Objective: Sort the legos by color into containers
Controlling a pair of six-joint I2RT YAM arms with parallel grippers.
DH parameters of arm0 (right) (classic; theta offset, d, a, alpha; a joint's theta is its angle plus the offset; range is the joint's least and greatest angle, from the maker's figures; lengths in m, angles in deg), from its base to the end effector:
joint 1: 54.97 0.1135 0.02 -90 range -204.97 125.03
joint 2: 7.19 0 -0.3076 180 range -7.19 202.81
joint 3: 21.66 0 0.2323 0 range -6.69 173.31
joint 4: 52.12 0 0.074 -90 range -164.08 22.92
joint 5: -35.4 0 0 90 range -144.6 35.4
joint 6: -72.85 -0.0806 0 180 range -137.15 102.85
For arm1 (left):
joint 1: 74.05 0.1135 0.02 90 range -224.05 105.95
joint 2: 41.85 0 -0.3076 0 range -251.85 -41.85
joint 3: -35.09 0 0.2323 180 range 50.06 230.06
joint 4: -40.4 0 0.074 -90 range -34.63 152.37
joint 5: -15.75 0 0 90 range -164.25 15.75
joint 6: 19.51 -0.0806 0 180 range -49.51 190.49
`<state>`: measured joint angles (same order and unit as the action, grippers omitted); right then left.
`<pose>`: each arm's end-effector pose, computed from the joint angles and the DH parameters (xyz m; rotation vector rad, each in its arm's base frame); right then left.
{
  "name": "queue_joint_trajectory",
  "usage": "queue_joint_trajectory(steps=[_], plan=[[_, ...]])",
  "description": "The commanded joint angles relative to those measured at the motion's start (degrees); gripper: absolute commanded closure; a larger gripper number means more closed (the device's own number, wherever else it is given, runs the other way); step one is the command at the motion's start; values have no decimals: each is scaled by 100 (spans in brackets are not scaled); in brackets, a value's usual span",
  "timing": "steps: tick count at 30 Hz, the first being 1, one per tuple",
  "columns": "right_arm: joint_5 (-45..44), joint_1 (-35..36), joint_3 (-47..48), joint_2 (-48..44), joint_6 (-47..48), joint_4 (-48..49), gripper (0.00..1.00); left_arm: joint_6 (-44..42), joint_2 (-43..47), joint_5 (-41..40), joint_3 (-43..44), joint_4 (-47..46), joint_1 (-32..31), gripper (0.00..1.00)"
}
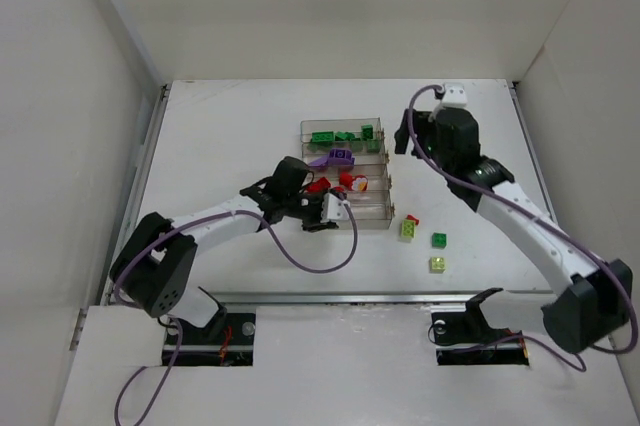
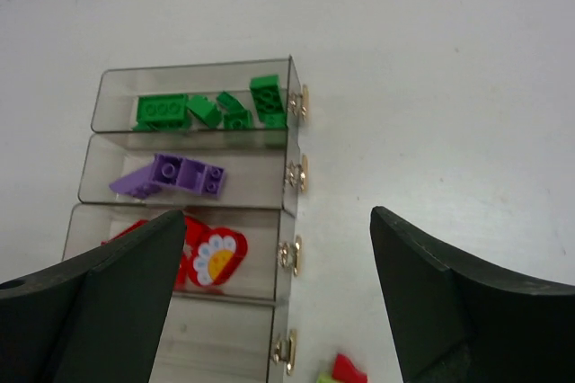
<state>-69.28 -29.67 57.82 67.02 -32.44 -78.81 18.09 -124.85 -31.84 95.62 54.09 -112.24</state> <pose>0.2882 0.1136 0.3753 0.0005 1.9383 0.2234 0.2061 -0.2313 0.2512 1.7388 1.1535 -0.6596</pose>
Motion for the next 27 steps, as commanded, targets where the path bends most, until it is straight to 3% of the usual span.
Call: queue_joint_trajectory(steps=[1,6,13,17,19,27], plan=[[-334,10,-761,-687,-316,-75,11,-34,-101,215,252,-382,23,85],[-334,10,-1546,-1874,-606,-128,10,19,-243,39,559,-189,23,72],[-281,10,-1969,-2193,-765,-576,7,266,-129,-14,454,-250,23,70],[-641,10,-1688,-1903,-975,-1234,0,134,-129,-154,348,-356,23,36],[-755,10,-1618,-1832,-976,-1480,0,186,-129,-277,348,-530,23,25],[-264,10,-1836,-1709,-1651,-1815,2,1222,126,-1243,717,-1032,23,21]])
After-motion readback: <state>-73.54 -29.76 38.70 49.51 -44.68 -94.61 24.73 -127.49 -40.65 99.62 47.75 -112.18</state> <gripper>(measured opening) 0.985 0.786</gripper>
